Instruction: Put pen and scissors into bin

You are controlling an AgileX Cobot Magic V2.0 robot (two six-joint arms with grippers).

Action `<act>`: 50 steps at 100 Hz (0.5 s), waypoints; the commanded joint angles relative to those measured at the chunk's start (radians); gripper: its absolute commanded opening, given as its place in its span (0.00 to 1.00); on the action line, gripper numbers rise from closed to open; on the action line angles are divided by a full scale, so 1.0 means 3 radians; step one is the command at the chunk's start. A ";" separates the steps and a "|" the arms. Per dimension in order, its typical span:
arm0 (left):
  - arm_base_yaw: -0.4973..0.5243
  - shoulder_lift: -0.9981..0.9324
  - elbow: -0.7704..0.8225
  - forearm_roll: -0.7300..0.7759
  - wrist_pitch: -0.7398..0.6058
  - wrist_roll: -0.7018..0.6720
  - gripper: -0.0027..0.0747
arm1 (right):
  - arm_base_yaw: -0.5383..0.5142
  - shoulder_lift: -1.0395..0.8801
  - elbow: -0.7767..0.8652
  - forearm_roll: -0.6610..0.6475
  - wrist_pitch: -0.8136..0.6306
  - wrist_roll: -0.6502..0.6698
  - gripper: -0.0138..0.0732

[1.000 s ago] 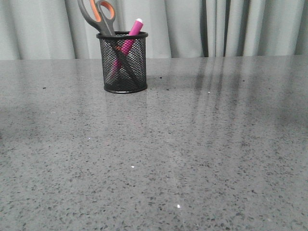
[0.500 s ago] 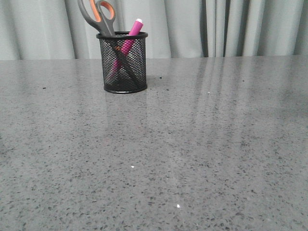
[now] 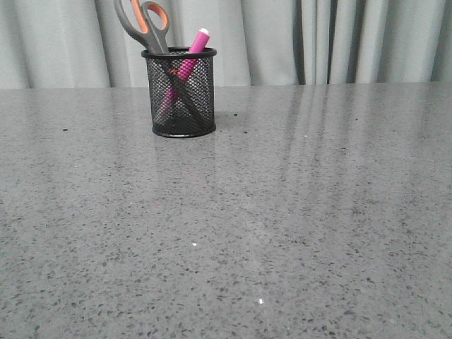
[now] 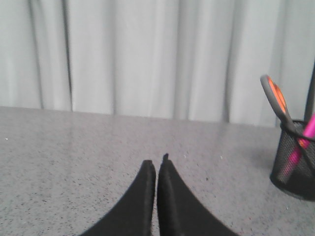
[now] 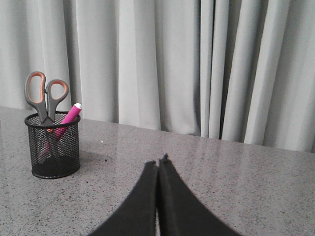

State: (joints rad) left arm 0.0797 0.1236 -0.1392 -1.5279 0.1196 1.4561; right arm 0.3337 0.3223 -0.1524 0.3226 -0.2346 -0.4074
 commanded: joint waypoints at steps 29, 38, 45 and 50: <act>0.0004 -0.0160 -0.0025 -0.0117 -0.0055 0.0002 0.01 | -0.0021 -0.0255 0.0051 -0.0007 -0.0274 -0.0026 0.07; 0.0004 -0.0160 -0.0025 -0.0117 -0.0026 0.0002 0.01 | -0.0021 -0.0255 0.0051 -0.0007 -0.0274 -0.0026 0.07; 0.0004 -0.0160 -0.0025 -0.0117 -0.0026 0.0002 0.01 | -0.0021 -0.0255 0.0051 -0.0007 -0.0274 -0.0026 0.07; 0.0004 -0.0160 -0.0025 -0.0117 -0.0026 0.0002 0.01 | -0.0021 -0.0255 0.0051 -0.0007 -0.0274 -0.0026 0.07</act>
State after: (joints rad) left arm 0.0797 0.0651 -0.1201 -1.5488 0.1043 1.4561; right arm 0.3337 0.2397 -0.1121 0.3249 -0.2384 -0.4074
